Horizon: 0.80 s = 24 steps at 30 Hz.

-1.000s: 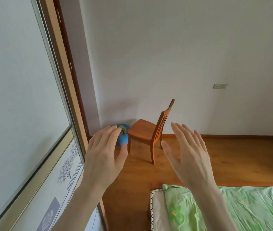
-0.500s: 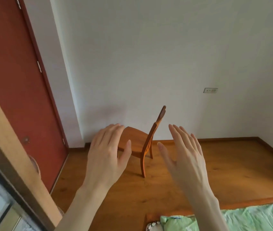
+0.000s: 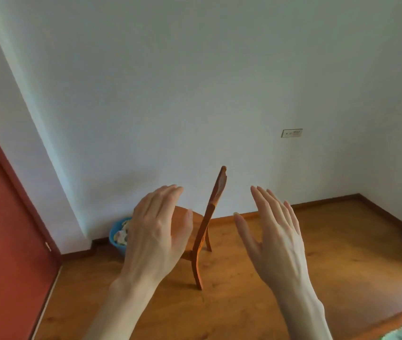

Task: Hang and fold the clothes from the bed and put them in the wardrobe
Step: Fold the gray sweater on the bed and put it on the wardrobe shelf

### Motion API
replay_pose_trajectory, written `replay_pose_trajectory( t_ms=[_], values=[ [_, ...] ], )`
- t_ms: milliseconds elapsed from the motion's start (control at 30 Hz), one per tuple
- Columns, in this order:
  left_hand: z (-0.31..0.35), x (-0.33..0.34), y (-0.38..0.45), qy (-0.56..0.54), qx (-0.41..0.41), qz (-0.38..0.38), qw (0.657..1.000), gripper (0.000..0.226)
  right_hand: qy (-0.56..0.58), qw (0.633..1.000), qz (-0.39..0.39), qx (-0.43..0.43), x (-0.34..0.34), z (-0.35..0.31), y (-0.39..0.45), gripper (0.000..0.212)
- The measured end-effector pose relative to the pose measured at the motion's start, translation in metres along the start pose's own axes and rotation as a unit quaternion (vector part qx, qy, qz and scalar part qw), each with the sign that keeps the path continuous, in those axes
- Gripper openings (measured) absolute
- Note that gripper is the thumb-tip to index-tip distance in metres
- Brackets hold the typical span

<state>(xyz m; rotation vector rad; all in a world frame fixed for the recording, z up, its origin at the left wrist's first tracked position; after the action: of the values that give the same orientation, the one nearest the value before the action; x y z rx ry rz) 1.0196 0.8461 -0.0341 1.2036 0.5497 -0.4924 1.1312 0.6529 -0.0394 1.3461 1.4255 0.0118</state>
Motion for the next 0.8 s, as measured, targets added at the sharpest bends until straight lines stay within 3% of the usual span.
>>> replay_pose_trajectory(
  t_ms=[433, 800],
  values=[
    [0.005, 0.208, 0.18, -0.068, 0.13, -0.059, 0.987, 0.054, -0.055, 0.986, 0.045, 0.152, 0.063, 0.143, 0.145, 0.068],
    [0.146, 0.377, 0.258, -0.215, 0.244, -0.118, 0.938, 0.056, -0.188, 0.937, 0.104, 0.275, 0.013, 0.302, 0.138, 0.064]
  ],
)
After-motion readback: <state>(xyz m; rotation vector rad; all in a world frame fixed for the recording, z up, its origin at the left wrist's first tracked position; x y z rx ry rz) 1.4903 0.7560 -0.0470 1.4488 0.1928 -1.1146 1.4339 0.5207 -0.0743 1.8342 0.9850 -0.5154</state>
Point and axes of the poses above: each hand's wrist, its own y-axis towards the middle knuckle, its own x-axis out of the palm, z = x × y, the point moved 8 cm from there along y, towards the middle knuckle, and after that the axes turned 3 degrees about y, right-handed, at the moved point
